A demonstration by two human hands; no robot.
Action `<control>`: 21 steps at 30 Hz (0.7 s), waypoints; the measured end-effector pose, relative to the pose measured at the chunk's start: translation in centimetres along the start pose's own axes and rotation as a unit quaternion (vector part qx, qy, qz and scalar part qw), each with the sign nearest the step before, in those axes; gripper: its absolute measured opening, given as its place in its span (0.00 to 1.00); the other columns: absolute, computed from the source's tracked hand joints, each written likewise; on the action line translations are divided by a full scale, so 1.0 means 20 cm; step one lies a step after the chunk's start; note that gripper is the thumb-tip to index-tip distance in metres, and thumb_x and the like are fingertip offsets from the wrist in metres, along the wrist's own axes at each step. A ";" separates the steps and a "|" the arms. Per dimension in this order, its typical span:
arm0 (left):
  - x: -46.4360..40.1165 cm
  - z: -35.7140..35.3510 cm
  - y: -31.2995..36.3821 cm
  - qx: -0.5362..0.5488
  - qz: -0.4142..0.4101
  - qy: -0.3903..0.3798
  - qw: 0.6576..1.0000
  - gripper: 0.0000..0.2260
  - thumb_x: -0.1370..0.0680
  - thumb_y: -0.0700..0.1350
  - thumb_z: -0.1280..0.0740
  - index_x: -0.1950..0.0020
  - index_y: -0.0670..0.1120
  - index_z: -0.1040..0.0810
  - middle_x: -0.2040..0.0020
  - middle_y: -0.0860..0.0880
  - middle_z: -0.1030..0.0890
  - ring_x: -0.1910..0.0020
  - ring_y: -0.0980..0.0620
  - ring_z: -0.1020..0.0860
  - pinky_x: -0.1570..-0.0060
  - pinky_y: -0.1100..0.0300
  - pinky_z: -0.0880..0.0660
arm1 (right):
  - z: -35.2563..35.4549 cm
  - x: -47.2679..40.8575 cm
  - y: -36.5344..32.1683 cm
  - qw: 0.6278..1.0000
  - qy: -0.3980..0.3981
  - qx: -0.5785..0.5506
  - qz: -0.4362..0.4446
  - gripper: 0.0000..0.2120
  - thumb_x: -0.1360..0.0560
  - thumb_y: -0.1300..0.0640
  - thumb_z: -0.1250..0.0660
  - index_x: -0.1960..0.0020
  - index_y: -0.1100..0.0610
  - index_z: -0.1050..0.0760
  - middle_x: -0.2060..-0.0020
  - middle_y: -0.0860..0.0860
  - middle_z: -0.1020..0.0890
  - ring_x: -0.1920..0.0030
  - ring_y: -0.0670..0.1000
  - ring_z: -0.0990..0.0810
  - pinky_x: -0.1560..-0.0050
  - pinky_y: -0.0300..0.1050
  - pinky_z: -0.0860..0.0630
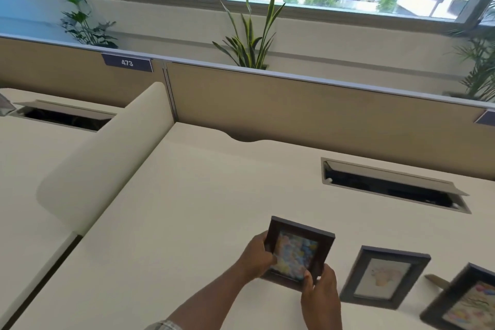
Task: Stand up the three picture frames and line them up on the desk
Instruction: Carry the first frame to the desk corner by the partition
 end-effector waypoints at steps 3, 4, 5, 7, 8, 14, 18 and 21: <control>-0.09 0.16 0.05 0.033 -0.007 0.029 0.999 0.24 0.39 0.33 0.35 0.43 0.45 0.23 0.45 0.43 0.17 0.44 0.47 0.18 0.45 0.50 0.20 | -0.08 -0.09 -0.19 0.999 -0.006 -0.002 0.043 0.19 0.23 0.54 0.36 0.34 0.58 0.33 0.40 0.58 0.25 0.47 0.60 0.22 0.50 0.51 0.26; -0.10 0.21 0.07 0.040 -0.006 0.042 0.998 0.25 0.39 0.34 0.35 0.42 0.44 0.23 0.45 0.43 0.17 0.45 0.47 0.18 0.44 0.49 0.20 | -0.10 -0.12 -0.24 0.998 -0.014 0.000 0.058 0.17 0.22 0.53 0.36 0.35 0.55 0.34 0.41 0.56 0.25 0.48 0.59 0.21 0.52 0.49 0.26; -0.13 0.26 0.10 0.046 -0.007 0.052 0.998 0.25 0.39 0.33 0.34 0.42 0.43 0.23 0.45 0.43 0.17 0.45 0.46 0.18 0.44 0.48 0.20 | -0.12 -0.15 -0.31 0.997 -0.020 0.003 0.070 0.15 0.22 0.53 0.37 0.36 0.53 0.34 0.41 0.55 0.25 0.48 0.57 0.21 0.53 0.48 0.26; -0.17 0.37 0.14 0.043 -0.012 0.075 0.996 0.24 0.37 0.31 0.34 0.41 0.41 0.23 0.44 0.42 0.17 0.45 0.45 0.18 0.44 0.46 0.20 | -0.18 -0.21 -0.43 0.994 -0.044 0.005 0.099 0.14 0.22 0.53 0.39 0.38 0.49 0.35 0.42 0.53 0.25 0.48 0.55 0.21 0.54 0.47 0.26; -0.19 0.42 0.17 0.042 -0.013 0.085 0.995 0.24 0.35 0.28 0.34 0.40 0.41 0.24 0.44 0.42 0.17 0.44 0.45 0.19 0.45 0.46 0.20 | -0.19 -0.24 -0.49 0.992 -0.061 0.003 0.111 0.14 0.22 0.54 0.39 0.37 0.48 0.36 0.41 0.52 0.25 0.48 0.55 0.22 0.54 0.47 0.25; -0.49 0.84 0.30 0.062 -0.014 0.155 0.986 0.24 0.35 0.24 0.37 0.49 0.49 0.24 0.52 0.50 0.17 0.50 0.47 0.19 0.63 0.65 0.19 | -0.46 -0.57 -0.94 0.967 -0.158 0.000 0.201 0.24 0.25 0.61 0.41 0.30 0.50 0.39 0.35 0.53 0.28 0.39 0.54 0.25 0.45 0.44 0.27; -0.66 1.03 0.30 0.085 -0.006 0.192 0.978 0.25 0.36 0.22 0.39 0.51 0.50 0.24 0.53 0.49 0.17 0.53 0.52 0.18 0.64 0.61 0.19 | -0.63 -0.76 -1.12 0.954 -0.197 0.019 0.227 0.27 0.26 0.62 0.39 0.30 0.48 0.40 0.34 0.52 0.29 0.36 0.52 0.27 0.41 0.44 0.28; -0.78 1.15 0.28 0.089 0.010 0.216 0.972 0.26 0.38 0.21 0.40 0.54 0.50 0.24 0.57 0.50 0.17 0.62 0.58 0.16 0.71 0.66 0.22 | -0.76 -0.87 -1.21 0.942 -0.214 0.041 0.256 0.26 0.25 0.61 0.39 0.30 0.50 0.40 0.34 0.54 0.29 0.37 0.54 0.27 0.41 0.46 0.27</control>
Point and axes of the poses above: each hand's wrist, its own x-axis away from the middle knuckle, its own z-axis out of the back of the hand, y = z × x, the point moved 5 cm from there along -x, towards the middle knuckle
